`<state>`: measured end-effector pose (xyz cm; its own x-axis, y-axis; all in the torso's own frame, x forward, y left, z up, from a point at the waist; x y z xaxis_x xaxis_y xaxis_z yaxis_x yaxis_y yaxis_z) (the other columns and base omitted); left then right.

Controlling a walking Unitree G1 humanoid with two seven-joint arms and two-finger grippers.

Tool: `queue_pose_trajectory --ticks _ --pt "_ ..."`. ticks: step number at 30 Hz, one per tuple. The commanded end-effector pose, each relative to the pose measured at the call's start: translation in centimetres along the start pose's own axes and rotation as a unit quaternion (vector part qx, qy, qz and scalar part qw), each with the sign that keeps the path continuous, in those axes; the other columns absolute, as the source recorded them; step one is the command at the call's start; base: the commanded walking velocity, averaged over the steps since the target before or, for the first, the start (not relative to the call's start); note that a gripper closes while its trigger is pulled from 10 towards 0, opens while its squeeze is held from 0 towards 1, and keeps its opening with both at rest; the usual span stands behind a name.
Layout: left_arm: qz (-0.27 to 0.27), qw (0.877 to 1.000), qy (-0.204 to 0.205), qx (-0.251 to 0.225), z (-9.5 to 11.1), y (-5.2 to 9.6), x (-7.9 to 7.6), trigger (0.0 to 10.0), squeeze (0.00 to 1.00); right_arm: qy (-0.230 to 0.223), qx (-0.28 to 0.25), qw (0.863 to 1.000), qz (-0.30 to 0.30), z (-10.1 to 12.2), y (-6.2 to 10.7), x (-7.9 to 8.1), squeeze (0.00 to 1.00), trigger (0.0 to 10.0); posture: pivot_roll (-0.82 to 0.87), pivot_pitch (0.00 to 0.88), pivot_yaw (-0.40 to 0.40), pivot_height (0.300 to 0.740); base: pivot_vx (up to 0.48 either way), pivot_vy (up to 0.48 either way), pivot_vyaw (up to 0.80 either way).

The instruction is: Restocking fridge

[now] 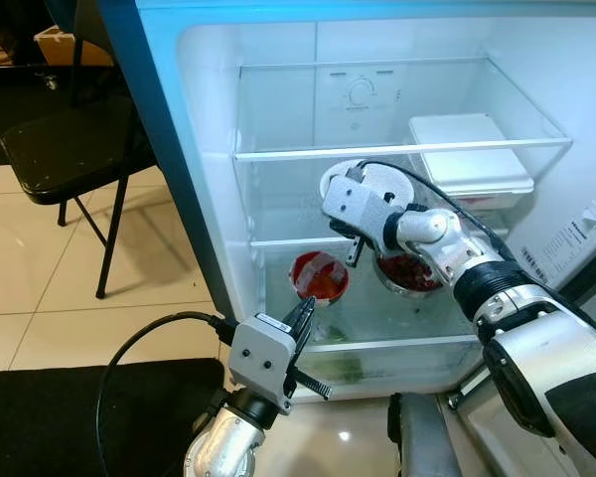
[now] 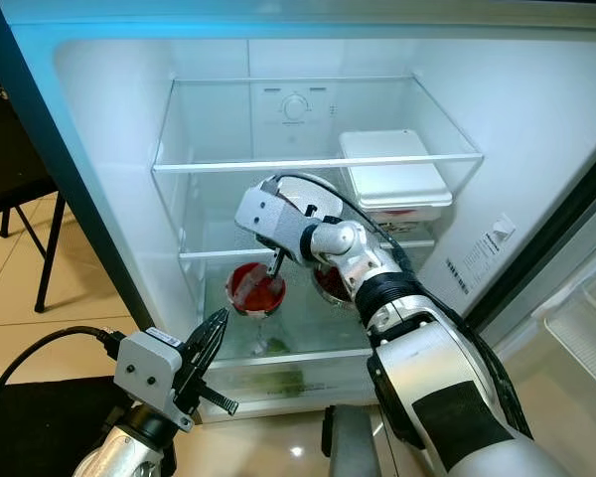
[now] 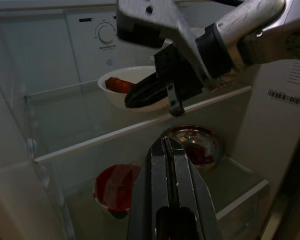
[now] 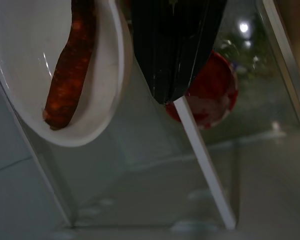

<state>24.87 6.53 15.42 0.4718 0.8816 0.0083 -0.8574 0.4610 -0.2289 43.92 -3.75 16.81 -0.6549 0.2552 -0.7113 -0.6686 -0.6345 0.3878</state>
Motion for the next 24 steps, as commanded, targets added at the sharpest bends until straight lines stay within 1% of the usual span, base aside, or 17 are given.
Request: queue_pose_trajectory --ticks 1,3,5,8,9,11,20,21,22,23,24 --pt "-0.001 1.000 0.003 -0.003 0.2 0.2 0.0 10.0 0.00 0.021 0.029 0.999 0.000 -1.1 0.0 0.4 0.00 10.0 0.06 0.097 -0.048 0.516 0.000 0.000 0.00" --pt "-0.001 1.000 0.003 -0.004 0.2 0.2 0.0 10.0 0.00 0.044 0.046 0.998 -0.014 -1.5 0.0 0.1 0.00 10.0 0.06 0.093 -0.048 0.516 0.000 0.000 0.00" --pt "-0.003 1.000 0.003 -0.004 0.2 0.1 -0.1 10.0 0.00 0.043 0.054 0.997 -0.040 -1.5 0.2 -0.8 0.00 10.0 0.06 0.093 -0.048 0.516 0.000 0.000 0.00" --pt "-0.002 1.000 0.003 -0.004 0.2 0.1 -0.1 10.0 0.00 0.042 0.061 0.996 -0.058 -1.6 0.3 -1.6 0.00 10.0 0.06 0.090 -0.048 0.516 0.000 0.000 0.00" --pt "-0.002 1.000 0.003 -0.004 0.2 0.1 -0.1 10.0 0.00 0.042 0.061 0.996 -0.058 -1.6 0.3 -1.6 0.00 10.0 0.06 0.090 -0.048 0.516 0.000 0.000 0.00" --pt "-0.002 1.000 0.002 -0.005 0.2 0.1 -0.1 10.0 0.00 0.045 0.073 0.993 -0.077 -1.8 0.6 -2.5 0.00 10.0 0.06 0.091 -0.051 0.516 0.000 0.000 0.00" --pt "-0.002 1.000 0.004 -0.004 0.2 0.0 -0.1 10.0 0.00 0.058 0.094 0.990 -0.092 -2.2 0.9 -3.2 0.00 10.0 0.06 0.094 -0.047 0.516 0.000 0.000 0.00" --pt "-0.002 1.000 0.004 -0.004 0.2 0.0 -0.1 10.0 0.00 0.053 0.090 0.990 -0.097 -2.0 0.9 -3.4 0.00 10.0 0.06 0.094 -0.045 0.516 0.000 0.000 0.00" --pt "-0.003 1.000 0.003 -0.004 0.2 0.0 -0.1 10.0 0.00 0.034 0.077 0.992 -0.099 -1.6 0.8 -3.4 0.00 10.0 0.06 0.093 -0.046 0.516 0.000 0.000 0.00" --pt "-0.003 1.000 0.003 -0.004 0.2 0.0 -0.1 10.0 0.00 0.034 0.077 0.992 -0.099 -1.6 0.8 -3.4 0.00 10.0 0.06 0.093 -0.046 0.516 0.000 0.000 0.00" --pt "-0.003 1.000 0.003 -0.005 0.2 -0.1 0.0 10.0 0.00 0.020 0.063 0.993 -0.102 -1.3 0.8 -3.6 0.00 10.0 0.06 0.092 -0.044 0.516 0.000 0.000 0.00"
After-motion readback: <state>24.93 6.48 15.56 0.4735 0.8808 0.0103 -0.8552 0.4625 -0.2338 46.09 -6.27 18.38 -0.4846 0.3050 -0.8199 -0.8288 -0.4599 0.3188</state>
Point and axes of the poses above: a point about 5 cm out from each wrist's last joint towards the gripper, its own y axis pointing back from the gripper into the wrist, its own z axis along the axis of the wrist's last joint, x = y × z, the point moved 6 cm from there along -y, pointing out of the wrist towards the gripper, and after that the axes turned 8 degrees about y, right-handed, at the moved point
